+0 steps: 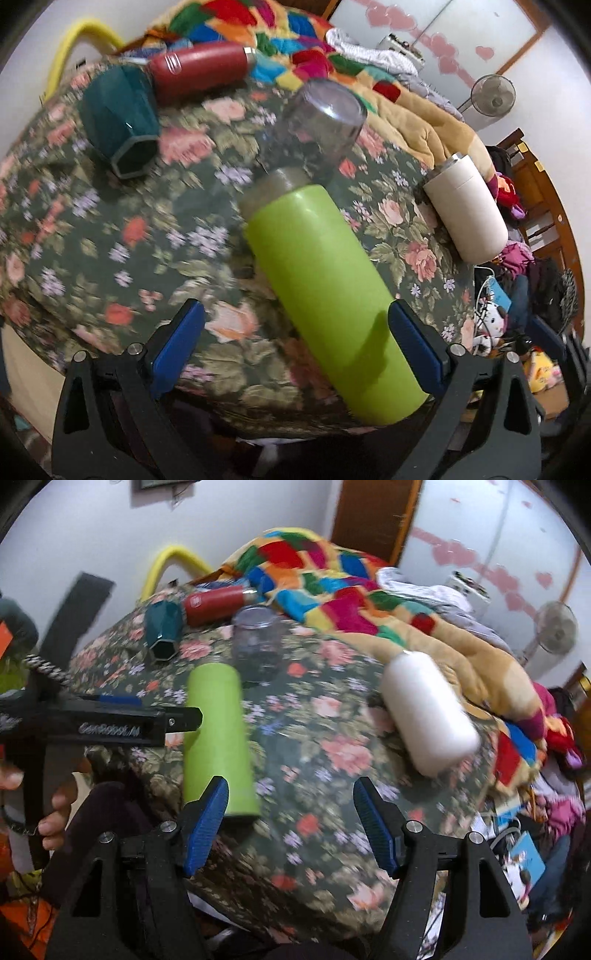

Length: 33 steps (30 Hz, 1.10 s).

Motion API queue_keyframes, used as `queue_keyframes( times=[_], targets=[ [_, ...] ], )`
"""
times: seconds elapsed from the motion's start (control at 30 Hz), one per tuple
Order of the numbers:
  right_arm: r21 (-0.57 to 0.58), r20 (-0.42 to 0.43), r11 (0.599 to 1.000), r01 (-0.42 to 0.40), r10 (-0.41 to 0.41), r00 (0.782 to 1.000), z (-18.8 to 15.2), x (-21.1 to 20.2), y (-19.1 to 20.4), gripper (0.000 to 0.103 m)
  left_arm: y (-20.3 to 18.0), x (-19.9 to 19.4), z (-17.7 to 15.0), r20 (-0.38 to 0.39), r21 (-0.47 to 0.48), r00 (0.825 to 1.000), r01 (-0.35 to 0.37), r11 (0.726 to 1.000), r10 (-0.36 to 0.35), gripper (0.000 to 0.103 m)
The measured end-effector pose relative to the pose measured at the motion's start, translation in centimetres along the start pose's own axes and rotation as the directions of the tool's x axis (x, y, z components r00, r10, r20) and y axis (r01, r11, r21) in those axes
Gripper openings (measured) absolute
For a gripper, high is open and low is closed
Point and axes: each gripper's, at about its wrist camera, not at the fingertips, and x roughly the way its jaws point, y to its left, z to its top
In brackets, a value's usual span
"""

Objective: Flip cup upright

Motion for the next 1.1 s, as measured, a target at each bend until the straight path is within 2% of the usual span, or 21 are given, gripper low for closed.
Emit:
queue_keyframes(
  times=[0.1, 0.2, 0.33, 0.43, 0.6, 0.73, 0.8, 0.9, 1.0, 1.1],
  targets=[
    [0.039, 0.018, 0.999, 0.01, -0.011, 1.0, -1.0, -0.9, -1.1, 0.067, -0.6, 1.3, 0.7, -0.044, -0.034, 0.999, 0.024, 0.999, -0.025, 0.094],
    [0.07, 0.034, 0.997, 0.018, -0.021, 0.999, -1.8, -1.4, -1.8, 0.067, -1.1, 2.4, 1.3, -0.071, -0.046, 0.997, 0.003, 0.999, -0.006, 0.09],
    [0.112, 0.05, 0.994, -0.003, -0.002, 0.999, -2.4, -1.8, -2.4, 0.067, -2.2, 4.5, 2.2, -0.1, -0.012, 0.993, -0.069, 0.998, 0.067, 0.082],
    [0.127, 0.061, 0.992, -0.002, -0.006, 0.998, -2.7, -1.9, -2.5, 0.067, -3.1, 5.1, 2.6, -0.097, 0.016, 0.987, -0.126, 0.992, 0.127, 0.082],
    [0.13, 0.074, 0.991, -0.006, -0.004, 0.997, -3.0, -2.3, -2.4, 0.067, -5.0, 5.8, 2.7, -0.083, 0.098, 0.983, -0.157, 0.983, 0.166, 0.081],
    [0.128, 0.084, 0.992, -0.005, -0.005, 0.996, -3.1, -2.7, -2.2, 0.067, -5.7, 5.4, 2.8, -0.079, 0.125, 0.986, -0.138, 0.982, 0.149, 0.071],
    [0.13, 0.091, 0.992, -0.006, -0.006, 0.996, -3.1, -3.0, -2.2, 0.067, -6.0, 5.1, 2.6, -0.067, 0.138, 0.987, -0.138, 0.981, 0.148, 0.066],
    [0.139, 0.097, 0.99, -0.005, -0.008, 0.995, -3.2, -3.4, -2.2, 0.067, -7.0, 3.8, 2.5, -0.02, 0.18, 0.991, -0.126, 0.975, 0.132, 0.064],
    [0.148, 0.105, 0.989, 0.007, -0.023, 0.994, -2.9, -3.6, -2.4, 0.067, -8.1, 1.3, 1.9, 0.042, 0.227, 0.993, -0.115, 0.967, 0.108, 0.063],
    [0.159, 0.111, 0.987, 0.003, -0.021, 0.994, -2.6, -3.8, -2.6, 0.067, -8.9, -1.7, 1.0, 0.123, 0.257, 0.988, -0.12, 0.959, 0.091, 0.063]
  ],
)
